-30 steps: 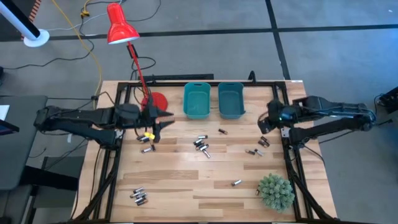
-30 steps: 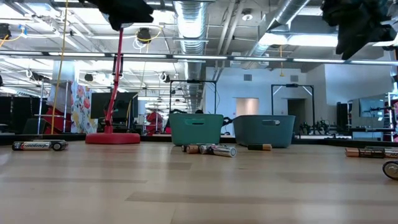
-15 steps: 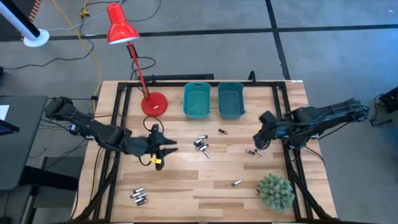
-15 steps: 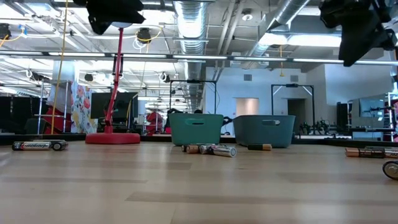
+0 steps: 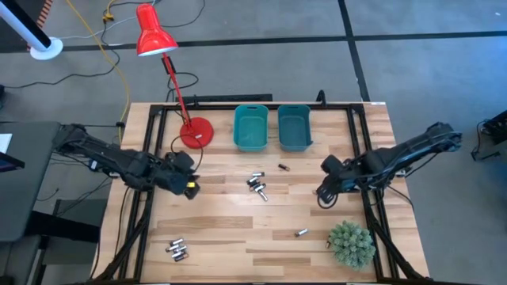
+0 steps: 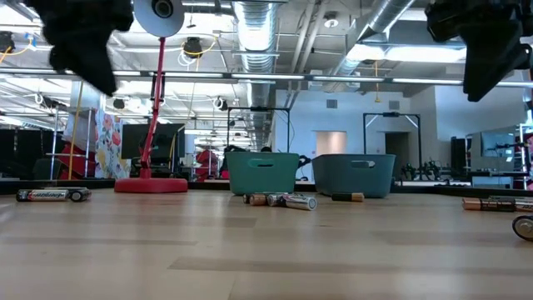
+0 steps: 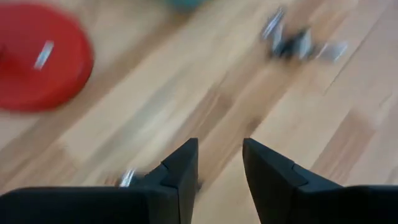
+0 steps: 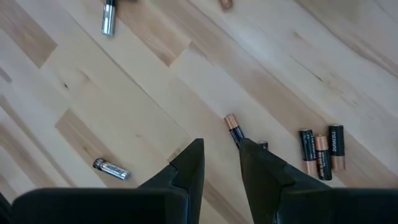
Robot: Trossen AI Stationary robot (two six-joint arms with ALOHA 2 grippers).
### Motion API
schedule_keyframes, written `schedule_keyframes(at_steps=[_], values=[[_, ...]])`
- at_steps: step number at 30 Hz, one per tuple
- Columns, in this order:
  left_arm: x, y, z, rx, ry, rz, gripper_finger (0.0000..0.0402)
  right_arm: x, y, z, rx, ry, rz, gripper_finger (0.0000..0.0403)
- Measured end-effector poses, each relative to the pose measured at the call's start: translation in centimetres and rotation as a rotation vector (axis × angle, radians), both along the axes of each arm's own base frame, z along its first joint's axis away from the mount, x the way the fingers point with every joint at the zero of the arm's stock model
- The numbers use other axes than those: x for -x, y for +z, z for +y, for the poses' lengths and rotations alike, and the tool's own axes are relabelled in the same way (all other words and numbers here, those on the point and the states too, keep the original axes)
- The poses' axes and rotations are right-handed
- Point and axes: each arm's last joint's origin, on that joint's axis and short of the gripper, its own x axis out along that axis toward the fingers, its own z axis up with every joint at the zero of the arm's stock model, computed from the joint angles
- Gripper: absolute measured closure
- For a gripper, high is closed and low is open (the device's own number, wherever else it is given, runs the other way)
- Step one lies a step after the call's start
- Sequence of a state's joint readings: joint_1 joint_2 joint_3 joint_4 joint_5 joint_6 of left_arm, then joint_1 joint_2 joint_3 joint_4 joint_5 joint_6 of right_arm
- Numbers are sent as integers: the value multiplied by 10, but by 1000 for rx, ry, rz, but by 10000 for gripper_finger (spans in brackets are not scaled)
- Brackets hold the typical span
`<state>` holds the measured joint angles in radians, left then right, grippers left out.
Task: Sort batteries
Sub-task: Put the silver battery into the green bin
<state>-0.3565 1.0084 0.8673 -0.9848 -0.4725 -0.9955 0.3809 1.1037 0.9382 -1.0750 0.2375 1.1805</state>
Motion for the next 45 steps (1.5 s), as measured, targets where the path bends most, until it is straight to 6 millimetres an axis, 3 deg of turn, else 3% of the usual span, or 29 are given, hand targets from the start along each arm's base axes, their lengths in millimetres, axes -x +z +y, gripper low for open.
schedule_keyframes(at_steps=[5, 16, 21, 27, 32, 45], values=[[4, -10, 3, 0, -151, 218, 281, -5, -3, 2, 2, -1, 7, 282], [-12, -35, 4, -50, -360, 424, 281, -8, -5, 3, 1, -1, 4, 282], [-9, -60, 7, 7, -336, 412, 281, -10, -4, 3, -3, -1, -19, 282], [-5, -76, 8, 55, -326, 310, 281, -11, -4, 4, -4, -3, -33, 282], [4, -92, 9, 82, -323, 350, 281, -11, -4, 4, -3, -3, -33, 282], [10, -116, 10, 103, -323, 330, 281, -11, -4, 4, -1, -4, -34, 282]])
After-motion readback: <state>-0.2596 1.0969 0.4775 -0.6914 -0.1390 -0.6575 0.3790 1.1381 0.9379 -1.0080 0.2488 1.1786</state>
